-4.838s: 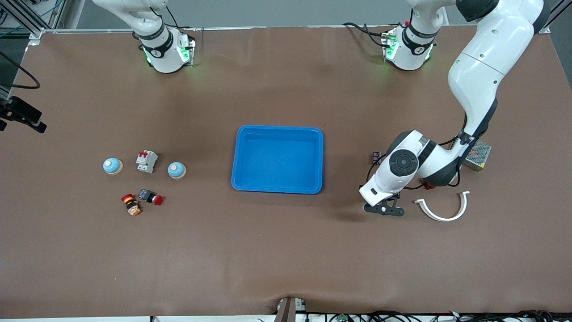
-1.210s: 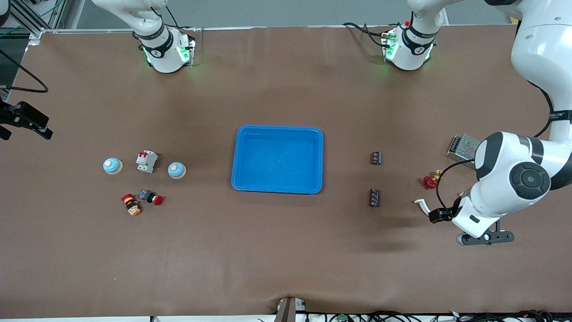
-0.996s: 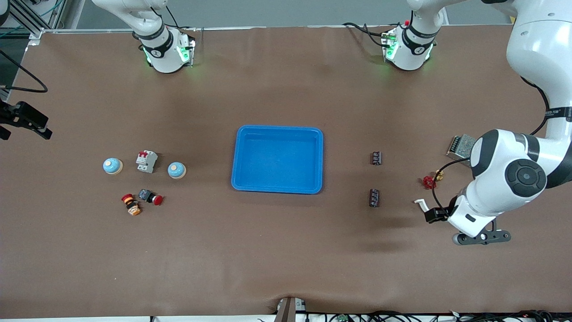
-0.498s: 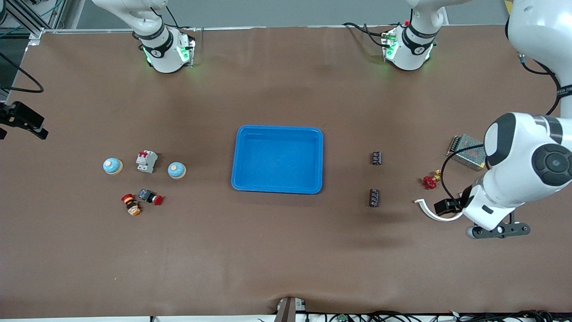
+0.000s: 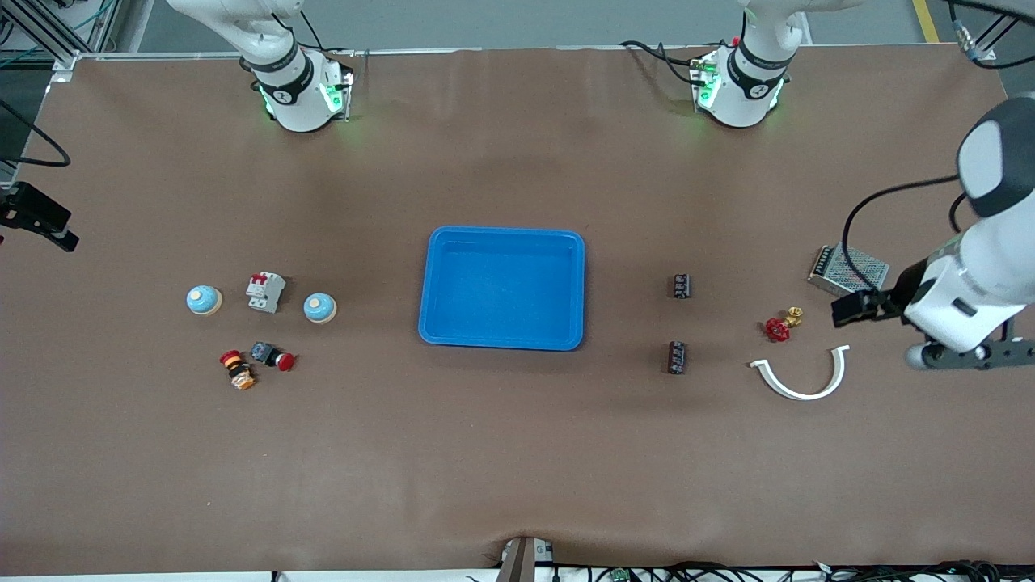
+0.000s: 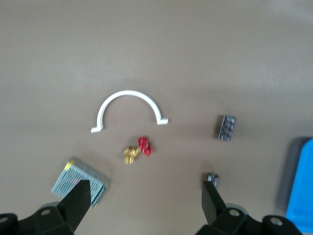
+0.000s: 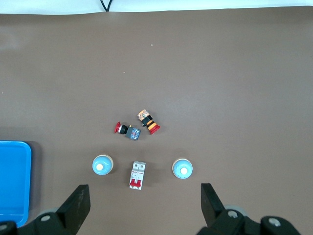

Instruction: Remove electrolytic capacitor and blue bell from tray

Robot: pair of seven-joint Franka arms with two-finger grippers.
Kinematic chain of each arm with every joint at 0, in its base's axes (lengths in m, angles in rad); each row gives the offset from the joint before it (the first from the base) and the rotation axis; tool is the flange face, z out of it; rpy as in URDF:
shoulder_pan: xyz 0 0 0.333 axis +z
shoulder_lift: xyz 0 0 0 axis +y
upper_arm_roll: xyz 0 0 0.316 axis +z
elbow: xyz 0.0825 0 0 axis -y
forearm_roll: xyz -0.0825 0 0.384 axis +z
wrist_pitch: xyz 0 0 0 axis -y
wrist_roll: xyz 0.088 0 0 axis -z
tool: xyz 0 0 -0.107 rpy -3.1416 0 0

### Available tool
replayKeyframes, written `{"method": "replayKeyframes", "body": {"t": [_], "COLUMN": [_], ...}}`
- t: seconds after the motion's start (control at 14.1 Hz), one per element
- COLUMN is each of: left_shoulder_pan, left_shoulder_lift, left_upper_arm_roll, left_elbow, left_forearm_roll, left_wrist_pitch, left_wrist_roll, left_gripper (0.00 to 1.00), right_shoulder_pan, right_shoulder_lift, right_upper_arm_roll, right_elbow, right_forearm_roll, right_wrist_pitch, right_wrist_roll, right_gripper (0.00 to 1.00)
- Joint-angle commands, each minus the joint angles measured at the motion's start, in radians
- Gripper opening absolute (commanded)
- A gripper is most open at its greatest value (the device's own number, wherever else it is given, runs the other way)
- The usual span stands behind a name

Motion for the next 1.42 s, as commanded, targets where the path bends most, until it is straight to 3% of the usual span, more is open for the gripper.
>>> {"method": "replayKeyframes", "body": {"t": [0.0, 0.71, 1.35], "left_shoulder_pan": [-0.042, -0.010, 0.005], "left_shoulder_lift": [-0.082, -0.225, -0.204], "left_upper_arm_roll": [0.051, 0.073, 0.073], "left_elbow": [-0.022, -0.021, -0.006], "left_forearm_roll": [-0.024, -0.059, -0.059], "left_wrist_pitch": [-0.062, -0.174, -0.173], "left_wrist_roll": [0.030, 0.152, 0.150], "left_gripper": [1.00, 1.00, 1.00], "right_shoulder_pan": [-0.012, -0.004, -0.014], "right_shoulder_lift": [0.006, 0.006, 0.018], "right_upper_arm_roll": [0.007, 0.009, 0.007], "right_elbow": [0.021, 0.027, 0.038], "right_forearm_roll": [0.004, 0.006, 0.004], "right_wrist_pitch": [-0.010, -0.011, 0.000], "right_wrist_roll": [-0.010, -0.015, -0.005], "right_gripper": [1.00, 1.00, 1.00]}}
